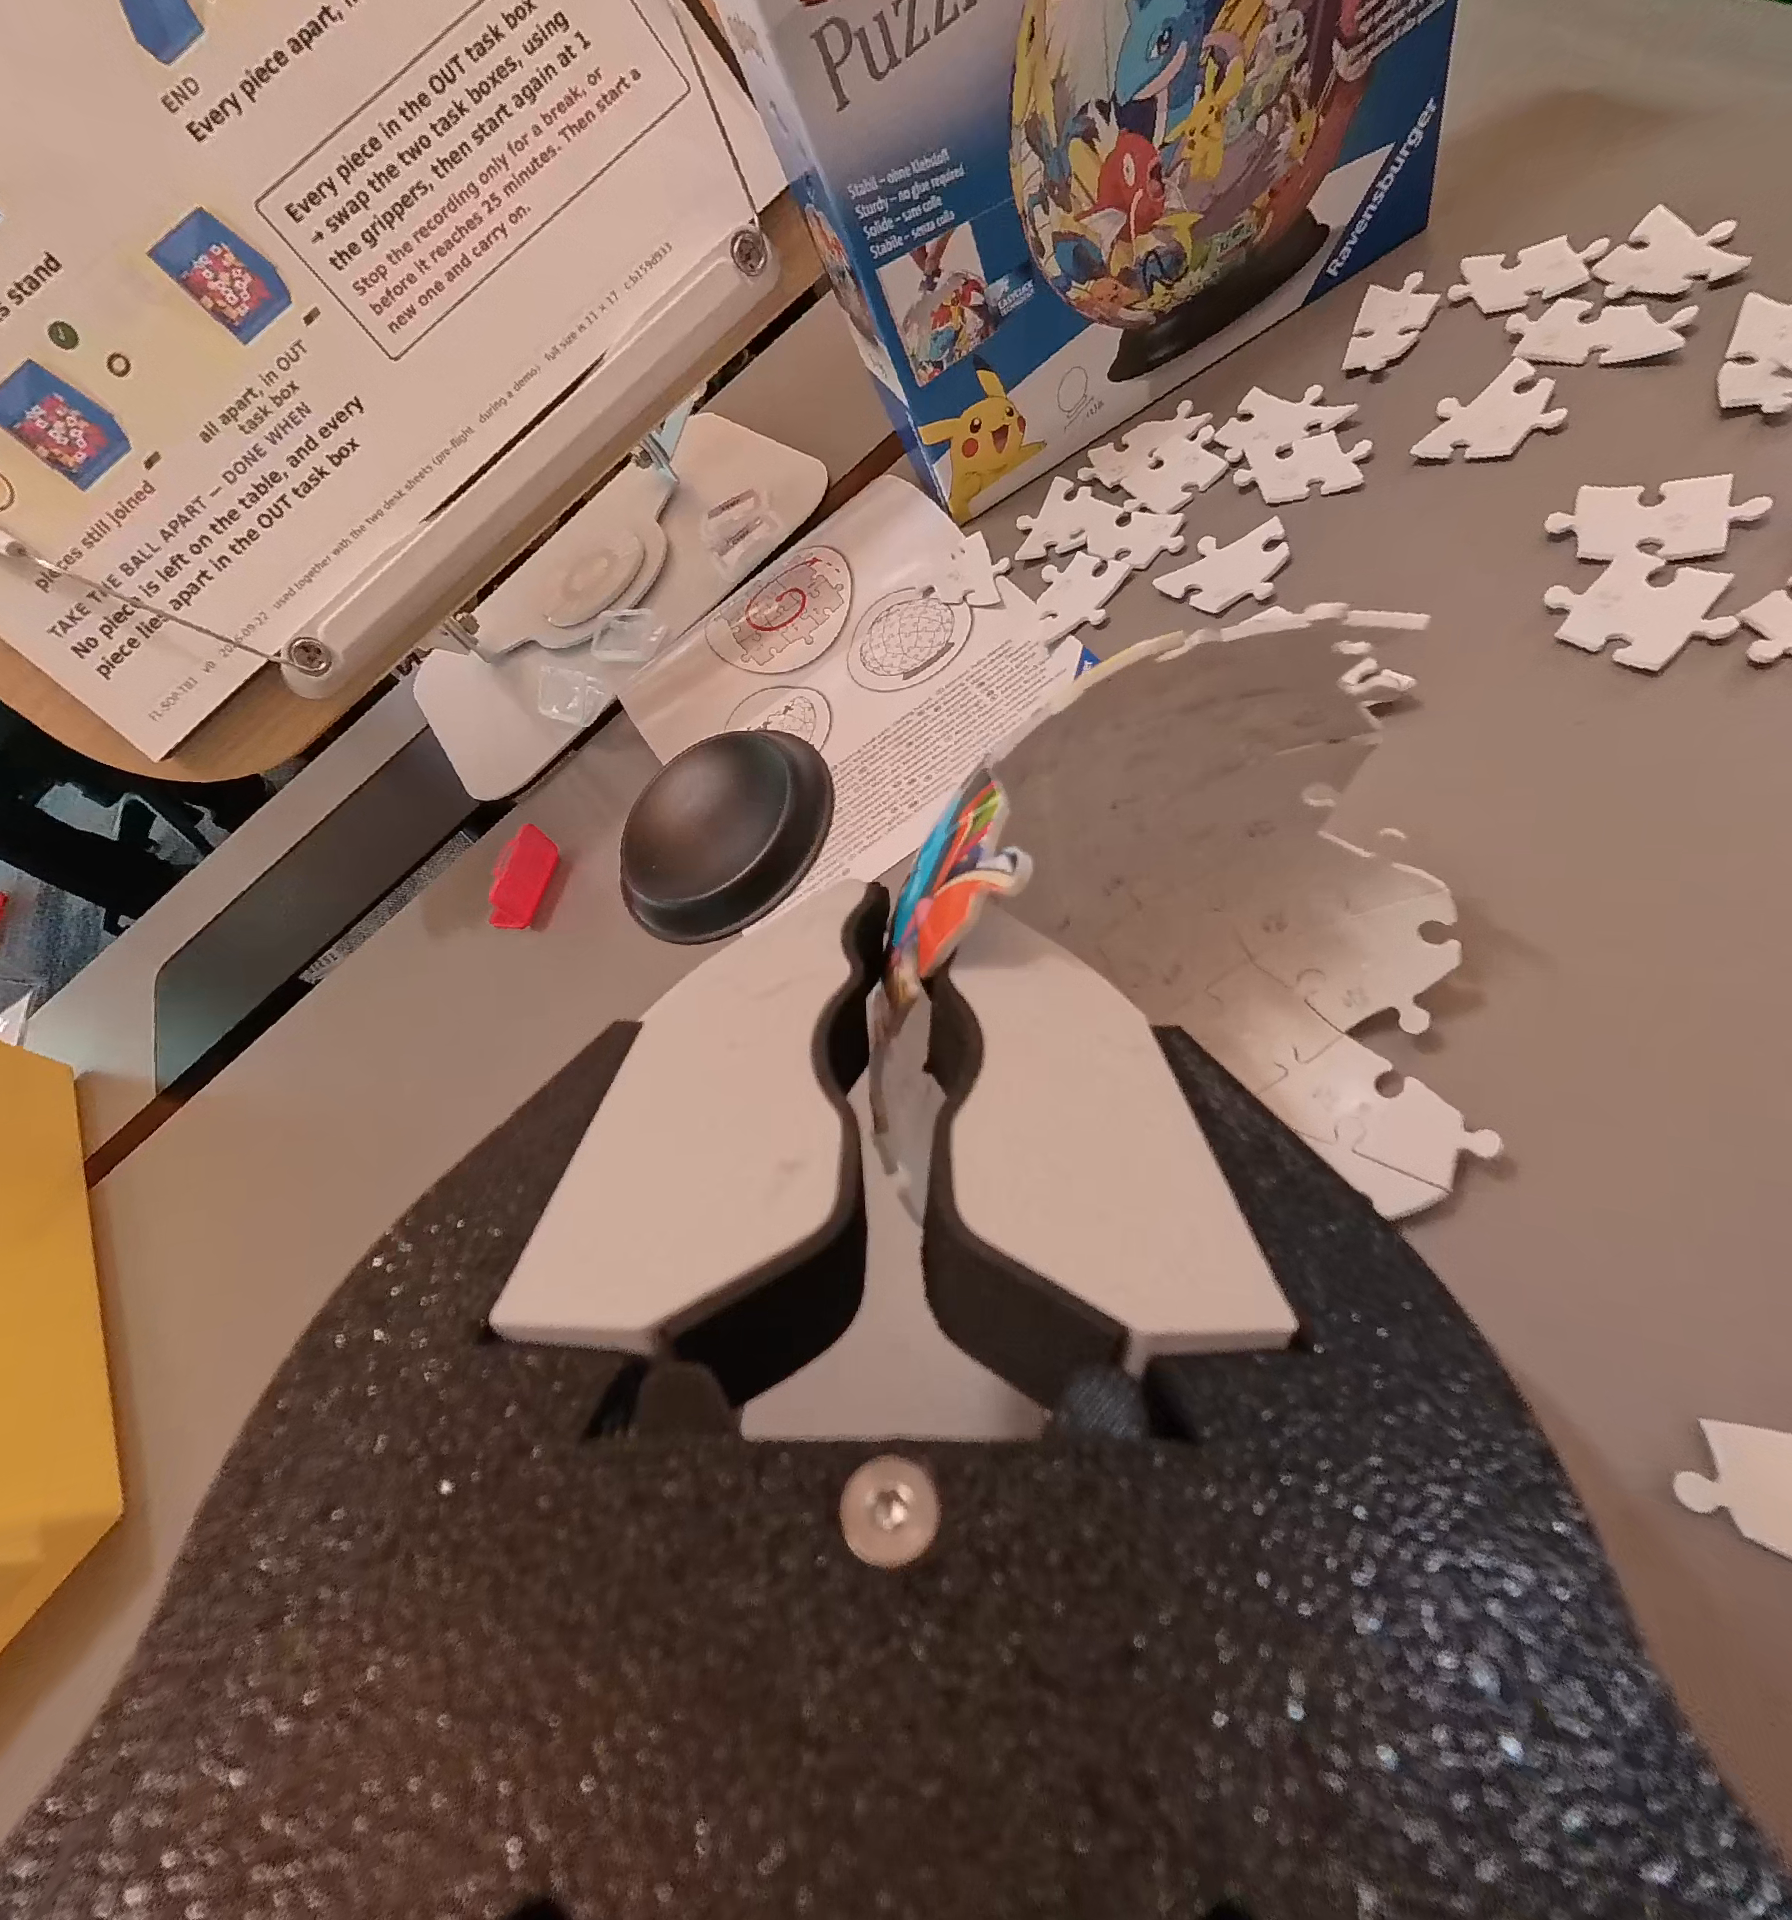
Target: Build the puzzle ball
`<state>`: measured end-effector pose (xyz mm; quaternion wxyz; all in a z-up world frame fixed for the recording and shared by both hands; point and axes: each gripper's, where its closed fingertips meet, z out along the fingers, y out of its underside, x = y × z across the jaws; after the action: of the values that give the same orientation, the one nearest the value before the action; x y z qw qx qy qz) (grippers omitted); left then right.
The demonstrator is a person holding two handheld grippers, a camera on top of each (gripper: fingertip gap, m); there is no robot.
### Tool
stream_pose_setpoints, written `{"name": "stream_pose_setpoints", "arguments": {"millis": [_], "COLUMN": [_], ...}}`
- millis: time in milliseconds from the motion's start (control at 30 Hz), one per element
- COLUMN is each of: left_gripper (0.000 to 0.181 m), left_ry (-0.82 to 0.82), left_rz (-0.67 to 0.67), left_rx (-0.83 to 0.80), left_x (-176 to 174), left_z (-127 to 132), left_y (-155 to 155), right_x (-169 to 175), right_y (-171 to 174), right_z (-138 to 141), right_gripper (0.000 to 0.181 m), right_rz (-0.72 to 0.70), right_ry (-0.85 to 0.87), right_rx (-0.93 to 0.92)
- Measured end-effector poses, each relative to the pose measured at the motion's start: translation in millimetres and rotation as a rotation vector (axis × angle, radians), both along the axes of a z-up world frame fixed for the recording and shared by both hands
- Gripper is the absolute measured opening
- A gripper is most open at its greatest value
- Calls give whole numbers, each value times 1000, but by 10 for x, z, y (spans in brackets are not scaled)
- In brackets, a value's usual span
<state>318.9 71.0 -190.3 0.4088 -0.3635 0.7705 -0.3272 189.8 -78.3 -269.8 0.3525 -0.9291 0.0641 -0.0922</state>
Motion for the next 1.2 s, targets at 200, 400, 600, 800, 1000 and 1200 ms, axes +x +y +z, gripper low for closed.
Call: {"name": "stream_pose_setpoints", "arguments": {"millis": [200,400,600,800,1000,1200], "left_gripper": [5,5,5,5,5,5], "left_ry": [0,0,-3,-6,-19,-14], "left_rz": [4,1,0,-10,-30,-50], "left_rx": [-2,-4,-7,-2,4,10], "left_x": [12,0,-19,-24,-18,-21], "left_z": [2,3,18,19,37,21], "left_y": [19,7,0,-23,-57,-88], "right_x": [-38,-59,6,-12,45,1], "right_y": [-14,-37,-36,-8,5,1], "right_z": [-19,-12,68,76,123,69], "right_gripper": [28,29,35,35,34,33], "right_rz": [-81,-126,-132,-20,122,236], "right_ry": [13,-12,-47,-47,-77,-25], "right_rx": [-56,-79,-41,-10,16,-3]}}
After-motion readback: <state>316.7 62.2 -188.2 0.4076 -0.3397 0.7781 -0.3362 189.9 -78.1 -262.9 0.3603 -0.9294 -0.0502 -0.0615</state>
